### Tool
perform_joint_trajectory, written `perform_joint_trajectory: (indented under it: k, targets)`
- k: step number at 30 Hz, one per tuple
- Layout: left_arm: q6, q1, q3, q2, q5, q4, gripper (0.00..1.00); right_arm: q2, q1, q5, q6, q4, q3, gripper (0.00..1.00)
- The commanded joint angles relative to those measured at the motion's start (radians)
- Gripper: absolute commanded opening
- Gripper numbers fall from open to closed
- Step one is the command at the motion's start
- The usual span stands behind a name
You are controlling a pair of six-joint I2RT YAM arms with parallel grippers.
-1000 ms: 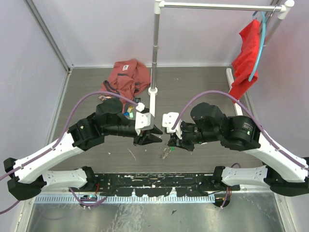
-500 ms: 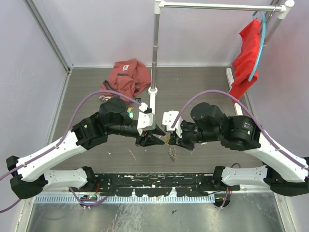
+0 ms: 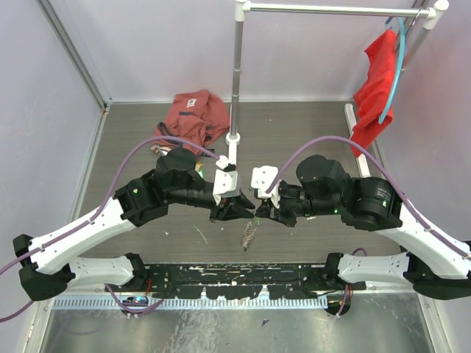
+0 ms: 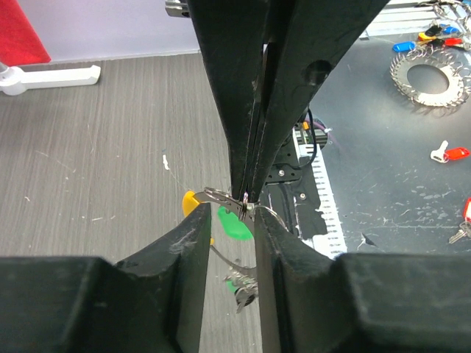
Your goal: Put the keys on the keyring
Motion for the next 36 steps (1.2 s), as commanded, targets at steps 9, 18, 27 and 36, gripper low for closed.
perform_joint_trajectory:
  k: [9, 18, 27, 36]
  targets:
    - [-0.005, -0.008, 0.001, 0.005, 0.024, 0.031, 0.18, -0.028, 0.002, 0.012, 0.011, 0.093, 0.005, 0.01]
    - [-0.018, -0.009, 0.002, 0.004, 0.026, 0.033, 0.0, -0.039, 0.002, 0.036, 0.022, 0.135, -0.01, 0.08]
    - [-0.165, -0.009, -0.127, -0.109, -0.043, 0.274, 0.0, -0.201, 0.002, 0.078, 0.054, 0.416, -0.177, 0.36]
    - [-0.357, -0.009, -0.308, -0.244, -0.16, 0.615, 0.0, -0.331, 0.001, 0.056, 0.115, 0.678, -0.356, 0.36]
